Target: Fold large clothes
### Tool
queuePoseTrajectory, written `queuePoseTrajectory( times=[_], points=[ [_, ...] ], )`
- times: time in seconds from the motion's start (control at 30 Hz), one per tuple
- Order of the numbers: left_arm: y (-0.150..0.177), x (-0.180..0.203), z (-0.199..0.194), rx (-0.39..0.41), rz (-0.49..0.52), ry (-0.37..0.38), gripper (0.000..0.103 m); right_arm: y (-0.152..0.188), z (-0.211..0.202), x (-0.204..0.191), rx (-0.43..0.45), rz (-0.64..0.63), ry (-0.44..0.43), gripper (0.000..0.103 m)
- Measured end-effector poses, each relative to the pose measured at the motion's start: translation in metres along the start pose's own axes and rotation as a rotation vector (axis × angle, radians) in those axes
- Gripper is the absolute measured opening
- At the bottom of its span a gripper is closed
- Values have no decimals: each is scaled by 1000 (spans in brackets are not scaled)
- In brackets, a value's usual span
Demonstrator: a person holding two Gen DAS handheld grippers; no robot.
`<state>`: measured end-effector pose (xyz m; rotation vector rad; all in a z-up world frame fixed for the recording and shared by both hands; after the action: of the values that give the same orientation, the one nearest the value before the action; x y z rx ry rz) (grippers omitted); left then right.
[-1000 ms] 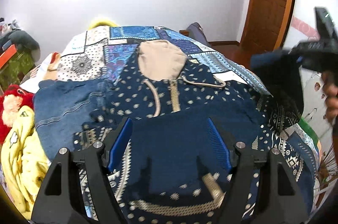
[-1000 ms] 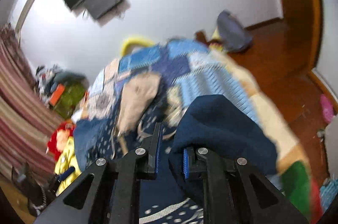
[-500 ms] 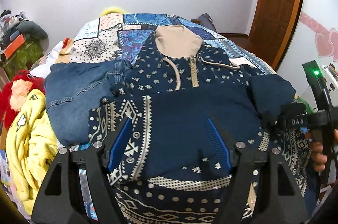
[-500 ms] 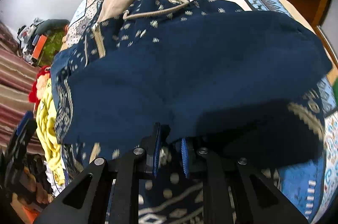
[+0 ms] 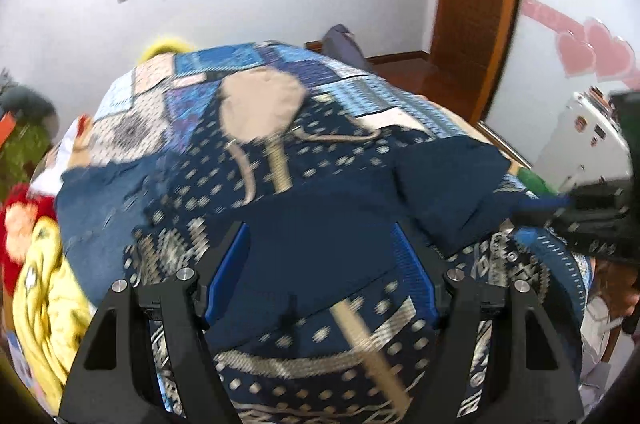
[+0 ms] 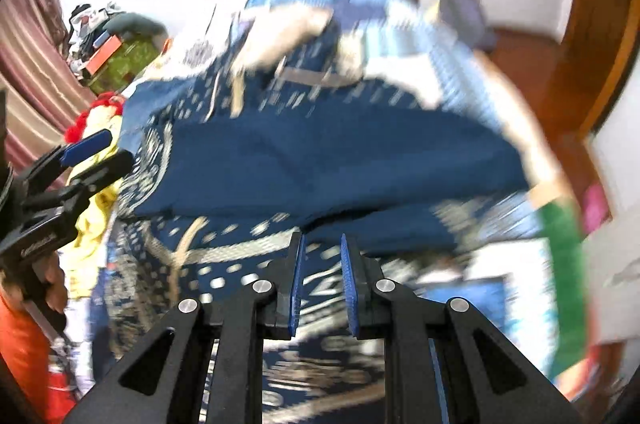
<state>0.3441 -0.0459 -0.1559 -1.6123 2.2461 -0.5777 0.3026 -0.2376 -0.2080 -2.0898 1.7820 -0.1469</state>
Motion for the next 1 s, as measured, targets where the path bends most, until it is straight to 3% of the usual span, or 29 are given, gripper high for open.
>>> queuePoseTrajectory(
  times=[0.2, 0.4, 0.5, 0.57, 0.7, 0.83, 0.87, 0.93, 1.0],
  points=[
    [-33, 63, 24, -37, 137, 54, 72, -5, -40, 75, 94, 142, 45, 14],
    [-42, 125, 85, -158, 272, 96, 72, 4, -32, 135, 67, 268, 78, 14],
    [-34, 144, 127, -262, 330, 88, 72, 10, -14, 144, 28, 287, 73, 14],
    [-31, 152, 144, -291, 353, 74, 72, 12, -1, 146, 7, 281, 76, 14],
    [-41, 159, 156, -268, 355, 56, 72, 11, 24, 142, -27, 272, 51, 14],
    [-68, 157, 159, -251, 282, 83, 70, 6, 43, 136, -57, 279, -3, 14],
    [-76, 155, 161, -246, 263, 88, 66, 4, 46, 133, -59, 278, -16, 14],
    [-87, 151, 163, -249, 245, 101, 28, -3, 49, 129, -45, 277, -72, 14],
    [-96, 144, 155, -239, 204, 155, 12, -8, 49, 129, -29, 319, -119, 14]
  ],
)
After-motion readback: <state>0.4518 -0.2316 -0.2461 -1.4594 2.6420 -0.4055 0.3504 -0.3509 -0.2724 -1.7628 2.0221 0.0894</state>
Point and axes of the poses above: each gripper's, at about its wrist camera, not at the fingertips, and z roughly the way its jaws point, x to its right, y to its underside, the point moved 8 cm from there along z, roughly the way its jaws point, and after that the axes turned 15 degrees about -x, right-handed, at the moved point
